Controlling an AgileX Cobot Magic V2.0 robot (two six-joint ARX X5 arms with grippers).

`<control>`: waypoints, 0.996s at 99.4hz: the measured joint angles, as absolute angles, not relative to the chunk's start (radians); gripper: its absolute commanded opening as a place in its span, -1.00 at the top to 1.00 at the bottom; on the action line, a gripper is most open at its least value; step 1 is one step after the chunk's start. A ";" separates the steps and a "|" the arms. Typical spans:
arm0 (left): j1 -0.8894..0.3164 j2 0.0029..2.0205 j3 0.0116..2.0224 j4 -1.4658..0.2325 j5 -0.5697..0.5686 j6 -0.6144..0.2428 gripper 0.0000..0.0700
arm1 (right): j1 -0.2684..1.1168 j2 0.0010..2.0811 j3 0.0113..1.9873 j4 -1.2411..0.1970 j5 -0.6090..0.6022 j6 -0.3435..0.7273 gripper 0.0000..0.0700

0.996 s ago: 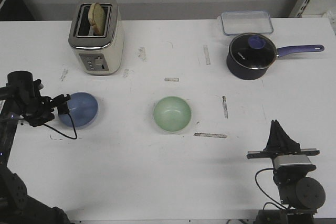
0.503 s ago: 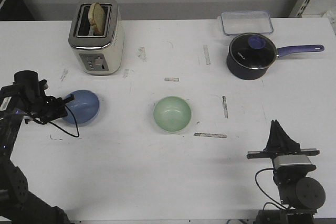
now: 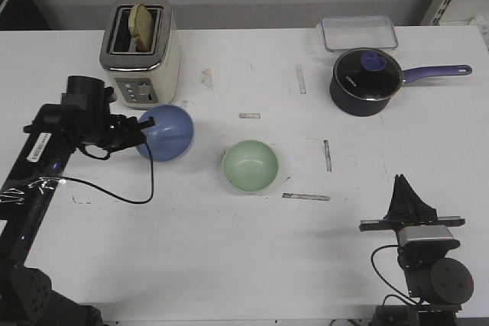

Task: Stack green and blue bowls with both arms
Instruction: 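Lift the blue bowl with the left gripper and lower it into the green bowl, then open the left gripper and withdraw it from the stacked bowls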

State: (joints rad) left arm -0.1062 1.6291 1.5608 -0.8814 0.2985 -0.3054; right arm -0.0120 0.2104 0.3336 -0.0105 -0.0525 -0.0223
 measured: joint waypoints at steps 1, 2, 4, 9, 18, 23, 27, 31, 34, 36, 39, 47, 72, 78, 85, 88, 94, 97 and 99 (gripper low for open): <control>-0.117 1.630 1.562 -0.877 0.299 -0.311 1.00 | -0.012 0.210 0.334 -0.010 -0.052 -0.022 0.97; -0.127 1.631 1.562 -0.871 0.299 -0.318 1.00 | -0.012 0.210 0.334 -0.010 -0.052 -0.022 0.96; -0.149 1.634 1.562 -0.860 0.299 -0.332 1.00 | -0.012 0.210 0.334 -0.010 -0.053 -0.022 0.96; -0.202 1.644 1.562 -0.825 0.299 -0.369 1.00 | -0.012 0.210 0.334 -0.010 -0.052 -0.022 0.96; -0.294 1.666 1.562 -0.767 0.299 -0.432 1.00 | -0.012 0.210 0.334 -0.010 -0.052 -0.022 0.97; -0.346 1.681 1.563 -0.738 0.299 -0.459 1.00 | -0.012 0.210 0.334 -0.010 -0.052 -0.022 0.96; -0.378 1.693 1.566 -0.728 0.299 -0.471 1.00 | -0.012 0.210 0.334 -0.010 -0.052 -0.022 0.96; -0.412 1.706 1.567 -0.714 0.300 -0.482 1.00 | -0.012 0.210 0.334 -0.010 -0.052 -0.022 0.97; -0.440 1.718 1.568 -0.702 0.301 -0.488 1.00 | -0.012 0.210 0.334 -0.010 -0.052 -0.022 0.96; -0.451 1.724 1.568 -0.698 0.302 -0.490 1.00 | -0.012 0.210 0.334 -0.010 -0.052 -0.022 0.96; -0.472 1.735 1.568 -0.694 0.304 -0.491 1.00 | -0.012 0.210 0.334 -0.010 -0.052 -0.022 0.96; -0.514 1.767 1.568 -0.693 0.306 -0.494 1.00 | -0.012 0.210 0.334 -0.010 -0.052 -0.022 0.96; -0.548 1.820 1.568 -0.686 0.304 -0.489 0.89 | -0.012 0.210 0.334 -0.010 -0.052 -0.022 0.97; -0.551 1.820 1.568 -0.676 0.305 -0.488 0.62 | -0.012 0.210 0.334 -0.010 -0.052 -0.022 0.96; -0.554 1.820 1.568 -0.665 0.305 -0.488 0.41 | -0.012 0.210 0.334 -0.010 -0.052 -0.022 0.96; -0.555 1.820 1.570 -0.665 0.305 -0.488 0.40 | -0.012 0.210 0.334 -0.010 -0.052 -0.022 0.96; -0.555 1.820 1.576 -0.665 0.305 -0.483 0.40 | -0.012 0.210 0.334 -0.010 -0.052 -0.022 0.96; -0.555 1.819 1.579 -0.664 0.305 -0.481 0.40 | -0.012 0.210 0.334 -0.010 -0.052 -0.022 0.96; -0.555 1.818 1.581 -0.661 0.305 -0.479 0.40 | -0.012 0.210 0.334 -0.010 -0.052 -0.022 0.96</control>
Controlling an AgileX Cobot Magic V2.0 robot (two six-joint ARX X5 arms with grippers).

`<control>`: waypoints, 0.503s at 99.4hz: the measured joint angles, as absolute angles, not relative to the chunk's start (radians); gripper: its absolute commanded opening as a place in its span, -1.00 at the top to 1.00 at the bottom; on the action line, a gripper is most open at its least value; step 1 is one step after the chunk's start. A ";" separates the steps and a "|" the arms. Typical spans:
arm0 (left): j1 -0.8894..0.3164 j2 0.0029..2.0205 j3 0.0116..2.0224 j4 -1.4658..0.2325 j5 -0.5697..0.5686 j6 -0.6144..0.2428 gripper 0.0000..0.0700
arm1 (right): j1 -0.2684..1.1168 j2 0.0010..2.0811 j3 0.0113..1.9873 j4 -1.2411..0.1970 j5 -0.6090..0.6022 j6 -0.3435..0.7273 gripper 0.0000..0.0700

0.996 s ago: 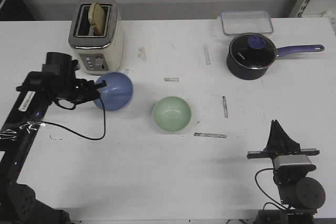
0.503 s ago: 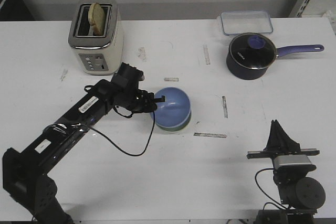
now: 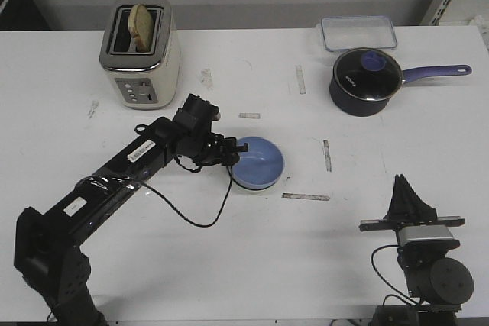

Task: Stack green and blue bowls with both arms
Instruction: 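Open the left gripper and withdraw it from the stacked bowls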

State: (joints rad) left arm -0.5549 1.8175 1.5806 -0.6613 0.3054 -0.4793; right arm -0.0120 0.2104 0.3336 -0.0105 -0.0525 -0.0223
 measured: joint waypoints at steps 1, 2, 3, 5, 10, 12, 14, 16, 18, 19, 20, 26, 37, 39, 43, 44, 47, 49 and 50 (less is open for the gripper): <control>-0.555 1.816 1.581 -0.660 0.305 -0.479 0.40 | -0.012 0.210 0.334 -0.010 -0.052 -0.022 0.96; -0.555 1.814 1.581 -0.659 0.305 -0.477 0.40 | -0.012 0.210 0.334 -0.010 -0.052 -0.022 0.96; -0.555 1.813 1.581 -0.657 0.305 -0.477 0.40 | -0.012 0.210 0.334 -0.010 -0.052 -0.022 0.96; -0.555 1.809 1.581 -0.657 0.305 -0.475 0.40 | -0.012 0.210 0.334 -0.010 -0.052 -0.022 0.96; -0.555 1.794 1.581 -0.660 0.305 -0.470 0.40 | -0.012 0.210 0.334 -0.010 -0.052 -0.022 0.96; -0.555 1.787 1.581 -0.660 0.305 -0.469 0.40 | -0.012 0.210 0.334 -0.010 -0.052 -0.022 0.96; -0.555 1.779 1.581 -0.659 0.305 -0.469 0.40 | -0.012 0.210 0.334 -0.010 -0.052 -0.022 0.96; -0.555 1.769 1.581 -0.659 0.305 -0.465 0.40 | -0.012 0.210 0.334 -0.010 -0.052 -0.022 0.96; -0.555 1.762 1.581 -0.659 0.305 -0.463 0.40 | -0.012 0.210 0.334 -0.010 -0.052 -0.022 0.96; -0.555 1.758 1.581 -0.658 0.305 -0.461 0.40 | -0.012 0.210 0.334 -0.010 -0.052 -0.022 0.96; -0.555 1.751 1.581 -0.658 0.305 -0.459 0.40 | -0.012 0.210 0.334 -0.010 -0.052 -0.022 0.97; -0.555 1.723 1.581 -0.656 0.306 -0.441 0.40 | -0.012 0.210 0.334 -0.010 -0.052 -0.022 0.96; -0.555 1.670 1.583 -0.634 0.305 -0.366 0.42 | -0.012 0.210 0.334 -0.010 -0.052 -0.022 0.96; -0.555 1.660 1.583 -0.628 0.305 -0.346 0.42 | -0.012 0.210 0.334 -0.010 -0.052 -0.022 0.96; -0.554 1.639 1.583 -0.616 0.300 -0.299 0.42 | -0.012 0.210 0.334 -0.010 -0.053 -0.022 0.96; -0.554 1.635 1.583 -0.612 0.297 -0.288 0.42 | -0.012 0.210 0.334 -0.010 -0.052 -0.022 0.96; -0.554 1.622 1.581 -0.601 0.289 -0.259 0.42 | -0.012 0.210 0.334 -0.010 -0.052 -0.022 0.96; -0.554 1.608 1.576 -0.583 0.280 -0.228 0.42 | -0.012 0.210 0.334 -0.010 -0.053 -0.022 0.96; -0.554 1.605 1.574 -0.578 0.276 -0.222 0.42 | -0.012 0.210 0.334 -0.010 -0.052 -0.022 0.96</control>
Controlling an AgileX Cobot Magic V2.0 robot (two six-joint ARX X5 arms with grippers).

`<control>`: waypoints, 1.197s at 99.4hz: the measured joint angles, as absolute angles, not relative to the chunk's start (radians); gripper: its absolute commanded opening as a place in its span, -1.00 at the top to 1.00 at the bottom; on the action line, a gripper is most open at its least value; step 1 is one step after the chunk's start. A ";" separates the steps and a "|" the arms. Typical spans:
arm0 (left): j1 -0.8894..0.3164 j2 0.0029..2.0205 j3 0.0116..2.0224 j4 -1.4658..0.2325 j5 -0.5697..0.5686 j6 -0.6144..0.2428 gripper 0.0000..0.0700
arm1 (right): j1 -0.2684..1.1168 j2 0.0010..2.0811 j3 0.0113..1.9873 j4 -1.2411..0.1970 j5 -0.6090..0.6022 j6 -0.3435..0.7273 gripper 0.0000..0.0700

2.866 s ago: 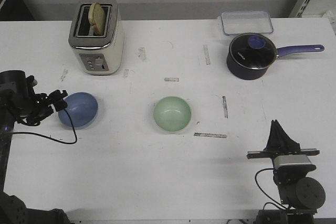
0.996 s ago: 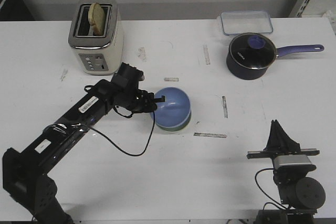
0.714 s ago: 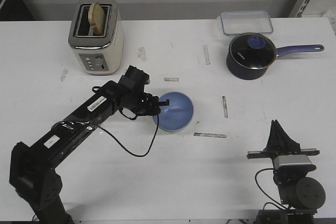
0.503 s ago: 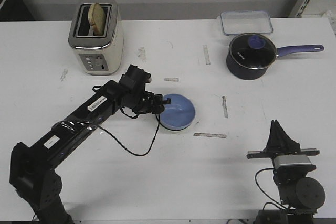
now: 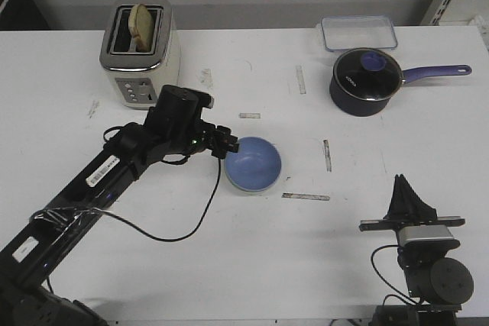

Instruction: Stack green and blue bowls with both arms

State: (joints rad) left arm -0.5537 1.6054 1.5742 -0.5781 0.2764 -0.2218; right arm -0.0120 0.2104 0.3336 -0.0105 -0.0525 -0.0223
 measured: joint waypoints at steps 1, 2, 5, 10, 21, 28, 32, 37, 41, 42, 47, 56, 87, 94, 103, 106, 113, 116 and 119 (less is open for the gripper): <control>-0.554 1.600 1.570 -0.568 0.270 -0.210 0.42 | -0.012 0.210 0.334 -0.010 -0.052 -0.022 0.96; -0.554 1.588 1.562 -0.554 0.259 -0.191 0.42 | -0.012 0.210 0.334 -0.010 -0.052 -0.022 0.96; -0.553 1.565 1.540 -0.524 0.231 -0.152 0.42 | -0.012 0.210 0.334 -0.010 -0.052 -0.022 0.96; -0.551 1.522 1.492 -0.477 0.176 -0.089 0.43 | -0.012 0.210 0.334 -0.010 -0.052 -0.022 0.96; -0.543 1.430 1.365 -0.353 0.063 0.017 0.45 | -0.012 0.210 0.334 -0.010 -0.053 -0.022 0.96; -0.532 1.368 1.266 -0.251 0.018 0.049 0.67 | -0.012 0.210 0.334 -0.010 -0.052 -0.022 0.96; -0.521 1.323 1.198 -0.184 0.002 0.064 0.91 | -0.012 0.210 0.334 -0.010 -0.052 -0.022 0.96; -0.508 1.276 1.128 -0.119 -0.004 0.070 0.99 | -0.012 0.210 0.334 -0.010 -0.052 -0.022 0.96; -0.495 1.231 1.065 -0.058 -0.007 0.073 1.00 | -0.012 0.210 0.334 -0.010 -0.052 -0.022 0.96; -0.490 1.214 1.041 -0.035 -0.010 0.073 1.00 | -0.012 0.210 0.334 -0.010 -0.052 -0.022 0.96; -0.473 1.162 0.970 0.035 -0.018 0.076 1.00 | -0.012 0.210 0.334 -0.010 -0.052 -0.022 0.96; -0.434 1.053 0.825 0.168 -0.022 0.081 1.00 | -0.012 0.210 0.334 -0.010 -0.052 -0.022 0.96; -0.284 0.707 0.459 0.284 -0.022 0.057 1.00 | -0.012 0.210 0.334 -0.010 -0.052 -0.022 0.96; -0.243 0.624 0.402 0.278 -0.022 0.039 1.00 | -0.012 0.210 0.334 -0.010 -0.052 -0.022 0.96; -0.189 0.527 0.353 0.244 -0.023 0.032 1.00 | -0.012 0.210 0.334 -0.010 -0.052 -0.022 0.96; -0.175 0.498 0.346 0.222 -0.023 0.031 1.00 | -0.012 0.210 0.334 -0.010 -0.052 -0.022 0.96; -0.152 0.438 0.345 0.162 -0.024 0.030 1.00 | -0.012 0.210 0.334 -0.010 -0.052 -0.022 0.96; -0.144 0.414 0.345 0.141 -0.023 0.030 1.00 | -0.012 0.210 0.334 -0.010 -0.052 -0.022 0.96; -0.136 0.394 0.345 0.122 -0.023 0.028 1.00 | -0.012 0.210 0.334 -0.010 -0.052 -0.022 0.96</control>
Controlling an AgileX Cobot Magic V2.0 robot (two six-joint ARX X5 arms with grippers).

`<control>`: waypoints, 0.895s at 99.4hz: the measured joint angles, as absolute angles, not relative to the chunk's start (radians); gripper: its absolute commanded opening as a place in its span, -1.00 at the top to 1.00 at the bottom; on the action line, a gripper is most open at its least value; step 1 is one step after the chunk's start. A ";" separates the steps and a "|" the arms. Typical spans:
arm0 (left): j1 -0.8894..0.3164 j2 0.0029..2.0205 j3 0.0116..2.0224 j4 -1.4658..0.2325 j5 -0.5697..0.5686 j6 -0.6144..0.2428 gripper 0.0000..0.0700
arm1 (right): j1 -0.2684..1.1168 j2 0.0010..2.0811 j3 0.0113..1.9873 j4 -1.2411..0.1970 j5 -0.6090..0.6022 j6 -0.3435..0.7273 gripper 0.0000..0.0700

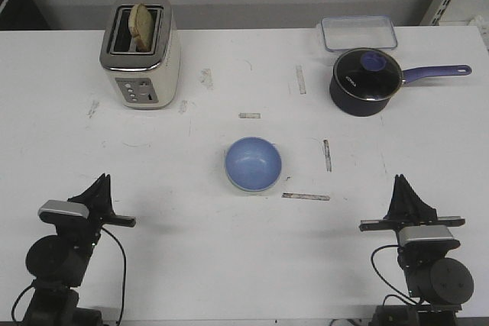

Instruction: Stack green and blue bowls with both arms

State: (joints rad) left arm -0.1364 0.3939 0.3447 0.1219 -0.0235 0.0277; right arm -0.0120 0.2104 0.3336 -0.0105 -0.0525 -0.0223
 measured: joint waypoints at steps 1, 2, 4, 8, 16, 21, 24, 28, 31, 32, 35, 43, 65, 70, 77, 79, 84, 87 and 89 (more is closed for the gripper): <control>-0.134 0.388 0.345 0.116 -0.023 0.028 1.00 | -0.012 0.210 0.334 -0.010 -0.052 -0.022 0.96; -0.132 0.382 0.345 0.110 -0.023 0.027 1.00 | -0.012 0.210 0.334 -0.010 -0.052 -0.022 0.96; -0.128 0.370 0.345 0.101 -0.023 0.027 1.00 | -0.012 0.210 0.334 -0.010 -0.052 -0.022 0.96; -0.125 0.346 0.345 0.091 -0.024 0.027 1.00 | -0.012 0.210 0.334 -0.010 -0.052 -0.022 0.96; -0.125 0.307 0.345 0.090 -0.023 0.027 1.00 | -0.012 0.210 0.334 -0.010 -0.052 -0.022 0.96; -0.125 0.287 0.345 0.090 -0.023 0.027 1.00 | -0.012 0.210 0.334 -0.010 -0.052 -0.022 0.96; -0.125 0.271 0.345 0.090 -0.023 0.027 1.00 | -0.012 0.210 0.334 -0.010 -0.052 -0.022 0.96; -0.125 0.255 0.345 0.090 -0.023 0.027 1.00 | -0.012 0.210 0.334 -0.010 -0.052 -0.022 0.96; -0.125 0.242 0.345 0.091 -0.023 0.027 1.00 | -0.012 0.210 0.334 -0.010 -0.052 -0.022 0.96; -0.125 0.239 0.345 0.091 -0.023 0.027 1.00 | -0.012 0.210 0.334 -0.010 -0.052 -0.022 0.96; -0.125 0.229 0.345 0.091 -0.023 0.027 1.00 | -0.012 0.210 0.334 -0.010 -0.052 -0.022 0.96; -0.125 0.212 0.345 0.090 -0.023 0.027 1.00 | -0.012 0.210 0.334 -0.010 -0.052 -0.022 0.96; -0.106 0.171 0.335 0.061 -0.023 0.035 0.99 | -0.012 0.210 0.334 -0.010 -0.052 -0.022 0.96; -0.089 0.162 0.317 0.062 -0.020 0.035 0.99 | -0.012 0.210 0.334 -0.010 -0.052 -0.022 0.96; -0.068 0.144 0.275 0.070 0.000 0.035 1.00 | -0.012 0.210 0.334 -0.010 -0.052 -0.022 0.96; -0.064 0.138 0.262 0.072 0.003 0.035 0.99 | -0.012 0.210 0.334 -0.010 -0.052 -0.022 0.96; -0.054 0.123 0.229 0.084 0.007 0.035 0.99 | -0.012 0.210 0.334 -0.010 -0.052 -0.022 0.96; -0.049 0.112 0.210 0.094 0.008 0.035 1.00 | -0.012 0.210 0.334 -0.010 -0.052 -0.022 0.96; -0.047 0.104 0.198 0.098 0.008 0.035 1.00 | -0.012 0.210 0.334 -0.010 -0.052 -0.022 0.96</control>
State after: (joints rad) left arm -0.0467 0.1036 0.1982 0.0978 0.0082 0.0349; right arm -0.0120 0.2104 0.3336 -0.0105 -0.0525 -0.0223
